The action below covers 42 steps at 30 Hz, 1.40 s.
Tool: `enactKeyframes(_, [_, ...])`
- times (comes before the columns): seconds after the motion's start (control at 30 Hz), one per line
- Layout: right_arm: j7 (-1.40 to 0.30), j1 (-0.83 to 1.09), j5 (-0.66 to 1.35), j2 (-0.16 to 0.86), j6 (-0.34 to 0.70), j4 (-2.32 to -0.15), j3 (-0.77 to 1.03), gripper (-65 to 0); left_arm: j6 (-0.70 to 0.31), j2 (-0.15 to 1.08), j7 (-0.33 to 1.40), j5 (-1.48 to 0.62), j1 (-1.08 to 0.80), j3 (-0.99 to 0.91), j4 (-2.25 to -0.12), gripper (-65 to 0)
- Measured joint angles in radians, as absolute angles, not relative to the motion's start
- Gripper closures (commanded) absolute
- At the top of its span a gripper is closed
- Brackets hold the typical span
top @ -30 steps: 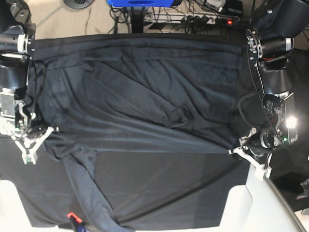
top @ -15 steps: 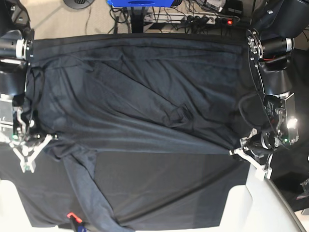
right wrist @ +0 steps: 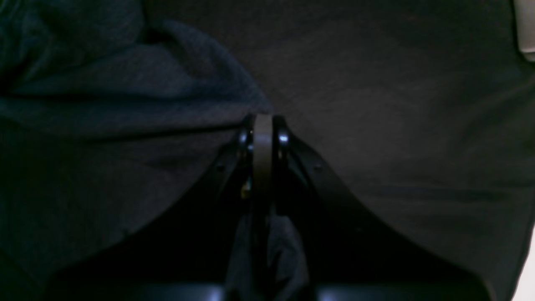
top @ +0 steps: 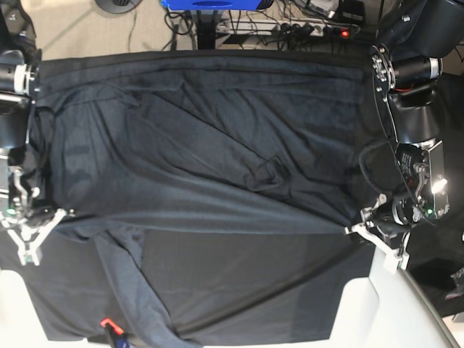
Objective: Fold the T-shirt properly
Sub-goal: 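Keep both grippers clamped on the shirt side edges, then lift the held edges with both grippers and fold toward the collar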
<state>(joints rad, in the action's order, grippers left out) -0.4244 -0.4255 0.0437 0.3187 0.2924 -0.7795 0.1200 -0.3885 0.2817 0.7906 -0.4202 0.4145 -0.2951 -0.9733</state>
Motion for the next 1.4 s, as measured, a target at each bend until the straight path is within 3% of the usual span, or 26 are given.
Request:
enactKeyframes(0.23, [-0.412, -0.422, 0.044, 0.326, 0.294, -0.778, 0.120, -0.2, -0.389, 0.282, 0.794, -0.422, 0.403, -0.295, -0.991, 0.0])
enactKeyframes(0.37, [-0.414, -0.410, 0.043, 0.325, 0.293, -0.778, 0.114, -0.2, -0.389, 0.279, 0.791, -0.427, 0.322, -0.294, -1.104, 0.0])
enactKeyframes(0.57, [-0.412, -0.377, 0.045, 0.350, 0.296, -0.778, -0.016, -0.2, -0.391, 0.276, 0.795, -0.428, 0.200, -0.294, -1.212, 0.0])
enactKeyframes(0.9, [-0.456, -0.339, 0.045, 0.375, 0.296, -0.790, -0.017, -0.2, -0.411, 0.276, 0.873, -0.428, 0.035, -0.294, -1.427, 0.0])
enactKeyframes(1.2, [-0.537, -0.246, 0.047, 0.374, 0.296, -0.970, -0.016, -0.2, -0.419, 0.278, 0.879, -0.431, -0.080, -0.294, -1.538, 0.0])
enactKeyframes(1.4, [-0.580, -0.199, 0.051, 0.374, 0.296, -1.000, 0.075, -0.2, -0.419, 0.286, 0.879, -0.435, -0.155, -0.293, -1.597, 0.0])
